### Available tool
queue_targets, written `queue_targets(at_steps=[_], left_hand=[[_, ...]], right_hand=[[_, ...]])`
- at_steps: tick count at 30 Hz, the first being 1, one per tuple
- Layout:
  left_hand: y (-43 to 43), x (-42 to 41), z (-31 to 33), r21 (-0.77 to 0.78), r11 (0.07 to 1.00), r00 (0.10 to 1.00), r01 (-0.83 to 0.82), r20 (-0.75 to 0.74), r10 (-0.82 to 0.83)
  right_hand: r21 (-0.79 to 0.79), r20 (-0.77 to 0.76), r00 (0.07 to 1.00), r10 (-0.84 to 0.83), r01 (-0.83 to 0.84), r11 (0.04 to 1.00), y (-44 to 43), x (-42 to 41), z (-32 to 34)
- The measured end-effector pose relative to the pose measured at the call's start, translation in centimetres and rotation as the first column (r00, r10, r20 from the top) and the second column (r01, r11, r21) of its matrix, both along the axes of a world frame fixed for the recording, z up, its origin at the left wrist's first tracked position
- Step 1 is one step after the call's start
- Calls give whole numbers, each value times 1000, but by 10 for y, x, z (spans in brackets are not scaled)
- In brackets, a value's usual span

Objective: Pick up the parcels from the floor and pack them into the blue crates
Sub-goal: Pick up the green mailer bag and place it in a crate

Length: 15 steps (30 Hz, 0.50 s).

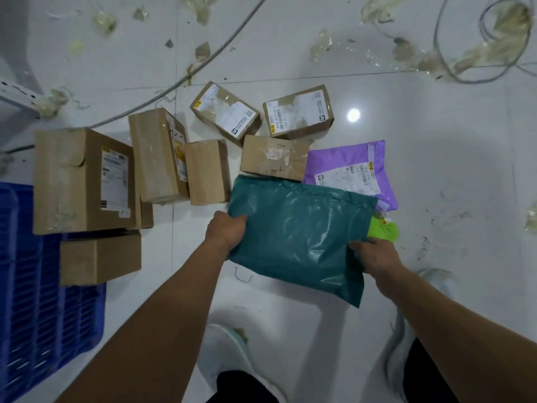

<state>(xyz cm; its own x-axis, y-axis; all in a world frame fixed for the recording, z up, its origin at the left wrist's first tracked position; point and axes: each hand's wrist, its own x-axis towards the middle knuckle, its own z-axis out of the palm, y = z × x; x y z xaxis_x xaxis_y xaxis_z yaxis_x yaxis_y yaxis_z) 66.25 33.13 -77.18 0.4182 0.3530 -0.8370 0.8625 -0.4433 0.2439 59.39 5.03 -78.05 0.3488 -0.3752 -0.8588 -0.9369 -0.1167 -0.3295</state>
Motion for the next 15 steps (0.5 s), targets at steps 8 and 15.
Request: queue_targets(at_steps=[8,15], left_hand=[[-4,-4,40,-28,966,967,-255,13,256],[-3,1,140,-63,963,963,-261,56,265]], right_hand=[[-61,13,997,79,-78,995,2,10,32],[-125,61,975,214,-205,971,-9,30,134]])
